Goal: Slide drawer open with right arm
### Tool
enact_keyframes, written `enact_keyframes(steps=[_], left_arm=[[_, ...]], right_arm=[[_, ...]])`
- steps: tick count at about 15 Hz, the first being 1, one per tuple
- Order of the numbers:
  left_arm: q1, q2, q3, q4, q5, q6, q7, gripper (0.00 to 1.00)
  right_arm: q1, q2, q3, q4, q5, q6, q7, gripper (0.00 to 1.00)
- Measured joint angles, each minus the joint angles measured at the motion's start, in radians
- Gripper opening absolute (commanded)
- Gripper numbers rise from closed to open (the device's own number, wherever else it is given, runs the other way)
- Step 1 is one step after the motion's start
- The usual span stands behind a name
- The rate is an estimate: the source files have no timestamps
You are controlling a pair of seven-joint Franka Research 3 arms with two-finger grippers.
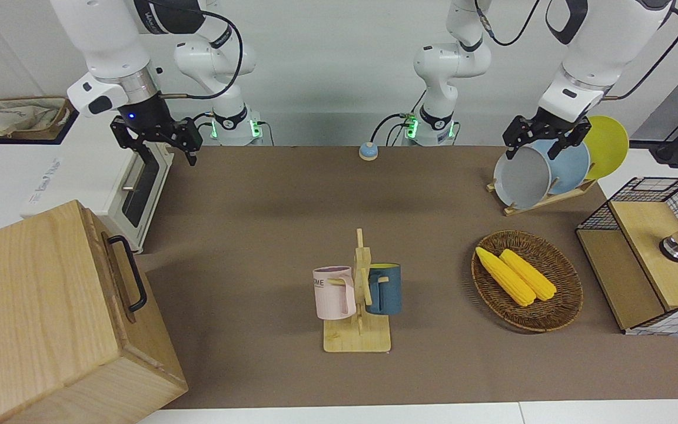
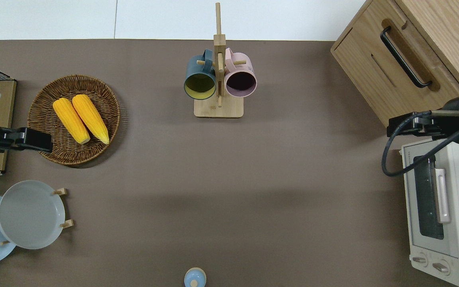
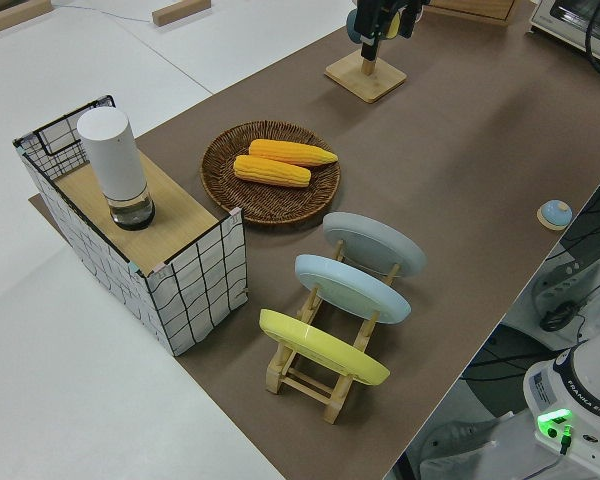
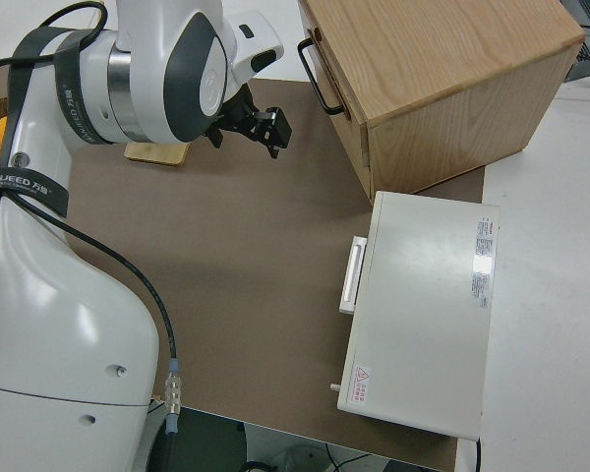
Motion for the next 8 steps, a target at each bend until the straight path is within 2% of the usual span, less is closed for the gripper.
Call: enact_keyframes(steps=[8], left_arm=[[0.000, 0.000, 0.000, 0.000, 0.000, 0.000, 0.000, 0.99]], right_arm=[[0.002, 0.008, 0.001, 0.006, -0.008, 0.000, -0.001, 0.987]])
